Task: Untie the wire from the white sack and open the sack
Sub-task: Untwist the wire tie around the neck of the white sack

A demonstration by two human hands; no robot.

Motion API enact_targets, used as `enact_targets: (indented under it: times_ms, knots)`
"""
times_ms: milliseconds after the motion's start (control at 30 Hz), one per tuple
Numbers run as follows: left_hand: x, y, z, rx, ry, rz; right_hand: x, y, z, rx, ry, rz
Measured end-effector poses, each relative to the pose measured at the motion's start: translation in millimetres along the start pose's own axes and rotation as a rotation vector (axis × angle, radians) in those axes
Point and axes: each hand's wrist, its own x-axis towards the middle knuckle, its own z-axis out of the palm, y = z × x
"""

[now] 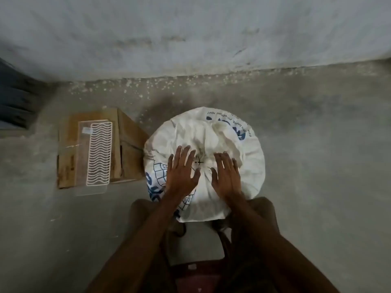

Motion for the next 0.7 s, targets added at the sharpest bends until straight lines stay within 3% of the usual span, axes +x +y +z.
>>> enact_targets:
  times_ms: [300,500,700]
  knots:
    - [-18,-29,80,0.204,0.282,0.120,-13,33,86,-0.031,0.356,-0.205]
    - [-67,-20,84,0.136,0.422,0.211,-54,23,78,0.004,0.373,-0.192]
    - [-125,-2,64,0.106,0.353,0.148,-112,14,43,-0.053,0.307,-0.128]
